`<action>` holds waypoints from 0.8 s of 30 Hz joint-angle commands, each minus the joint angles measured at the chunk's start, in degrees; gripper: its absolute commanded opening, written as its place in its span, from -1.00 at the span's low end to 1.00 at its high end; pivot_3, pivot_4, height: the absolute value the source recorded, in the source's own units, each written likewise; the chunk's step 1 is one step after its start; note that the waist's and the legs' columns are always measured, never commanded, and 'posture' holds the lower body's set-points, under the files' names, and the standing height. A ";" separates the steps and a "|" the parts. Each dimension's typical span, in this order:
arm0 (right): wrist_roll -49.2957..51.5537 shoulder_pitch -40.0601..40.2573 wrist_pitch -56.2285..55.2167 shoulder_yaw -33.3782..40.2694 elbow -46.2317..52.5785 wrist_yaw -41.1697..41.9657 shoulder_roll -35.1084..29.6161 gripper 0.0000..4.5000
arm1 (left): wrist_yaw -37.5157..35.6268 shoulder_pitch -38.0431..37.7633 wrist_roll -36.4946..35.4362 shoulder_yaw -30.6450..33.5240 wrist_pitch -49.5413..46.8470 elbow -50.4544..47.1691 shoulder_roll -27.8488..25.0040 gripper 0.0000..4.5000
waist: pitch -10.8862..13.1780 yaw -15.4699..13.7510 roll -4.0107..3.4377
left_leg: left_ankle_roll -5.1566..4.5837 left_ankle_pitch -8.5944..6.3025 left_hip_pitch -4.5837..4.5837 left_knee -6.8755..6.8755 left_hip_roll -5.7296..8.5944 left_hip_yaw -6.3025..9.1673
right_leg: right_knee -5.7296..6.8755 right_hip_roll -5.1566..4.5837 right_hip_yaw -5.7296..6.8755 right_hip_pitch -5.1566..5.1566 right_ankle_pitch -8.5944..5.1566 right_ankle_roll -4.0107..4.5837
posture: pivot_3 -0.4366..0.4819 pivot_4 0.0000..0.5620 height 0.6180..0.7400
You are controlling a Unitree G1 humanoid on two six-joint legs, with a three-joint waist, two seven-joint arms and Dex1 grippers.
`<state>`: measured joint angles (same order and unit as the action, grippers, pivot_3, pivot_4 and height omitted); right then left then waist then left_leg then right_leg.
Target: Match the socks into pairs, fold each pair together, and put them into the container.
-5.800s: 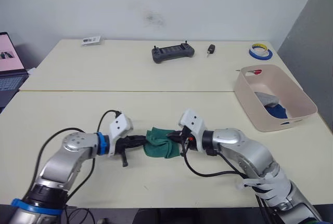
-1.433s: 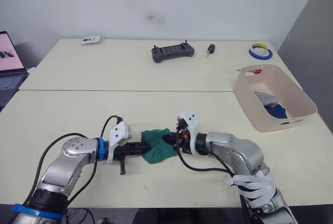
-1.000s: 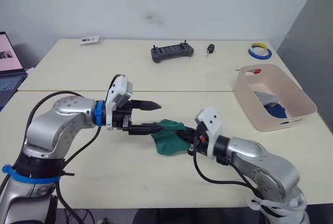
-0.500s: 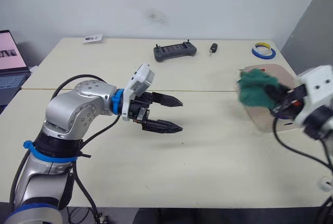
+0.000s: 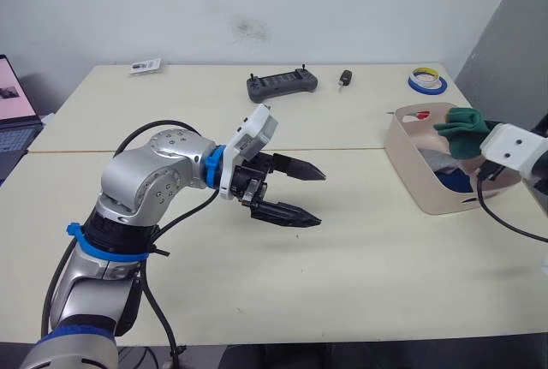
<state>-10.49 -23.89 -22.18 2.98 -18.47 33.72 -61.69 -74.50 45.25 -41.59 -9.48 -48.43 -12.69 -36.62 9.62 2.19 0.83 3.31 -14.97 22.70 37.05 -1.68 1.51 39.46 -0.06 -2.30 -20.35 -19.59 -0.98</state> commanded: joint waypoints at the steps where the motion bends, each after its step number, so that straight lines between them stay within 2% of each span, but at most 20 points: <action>1: -0.78 -2.05 -5.18 -2.61 -2.47 4.05 -0.61 -1.00 | 0.28 -0.02 -0.67 0.13 -0.02 -1.80 0.17 0.98 | 0.00 -0.21 0.00 | 0.00 0.00 0.00 0.00 -0.01 0.01 | 0.00 0.00 0.00 0.00 0.00 0.00 | -0.05 -0.47 1.00; 8: -1.97 -3.55 -6.85 -6.32 -5.48 11.97 -3.31 -1.00 | 0.53 -0.85 -0.57 0.32 0.29 -2.25 0.15 0.98 | 0.00 -0.36 0.00 | 0.00 0.00 0.00 0.11 -0.07 0.01 | 0.08 -0.11 -0.02 0.02 0.01 -0.02 | -0.05 -0.47 1.00; 14: -0.21 -6.69 -5.33 -6.49 -7.63 18.41 -4.18 -1.00 | -0.03 -1.32 0.25 0.08 1.55 -1.63 0.13 0.98 | 0.01 -0.25 -0.01 | 0.00 0.00 -0.02 0.12 -0.06 0.00 | 0.11 -0.11 -0.04 0.02 0.01 -0.02 | -0.05 -0.47 1.00; 15: 0.35 -7.44 -4.77 -6.37 -8.01 19.85 -4.25 -0.71 | -0.11 -1.36 0.44 0.02 1.79 -1.51 0.16 1.00 | 0.01 -0.26 -0.01 | 0.00 0.00 -0.02 0.12 -0.06 0.00 | 0.12 -0.11 -0.04 0.02 0.01 -0.02 | -0.05 -0.47 1.00; 17: 1.00 -8.78 -4.23 -6.11 -8.26 21.89 -4.45 -0.46 | -0.15 -1.36 0.74 -0.07 2.15 -1.32 0.26 1.00 | 0.01 -0.33 -0.01 | 0.00 0.00 -0.02 0.12 -0.07 0.00 | 0.12 -0.11 -0.03 0.02 0.01 -0.02 | -0.05 -0.47 1.00; 24: 4.38 -10.90 -0.30 -4.87 -6.22 28.98 -7.16 0.64 | -0.02 -0.79 1.11 -0.01 2.58 -0.78 0.87 1.00 | 0.01 -0.40 -0.02 | -0.01 0.00 -0.01 0.13 -0.09 0.02 | 0.11 -0.16 -0.02 0.03 0.01 -0.02 | -0.05 -0.47 1.00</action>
<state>-7.73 -33.06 -23.12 -4.09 -26.42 61.15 -67.04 -74.40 43.52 -40.36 -9.65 -46.77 -12.94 -36.06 9.63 1.78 0.80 3.29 -14.98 22.69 37.18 -1.77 1.52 39.57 -0.23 -2.33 -20.32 -19.58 -0.99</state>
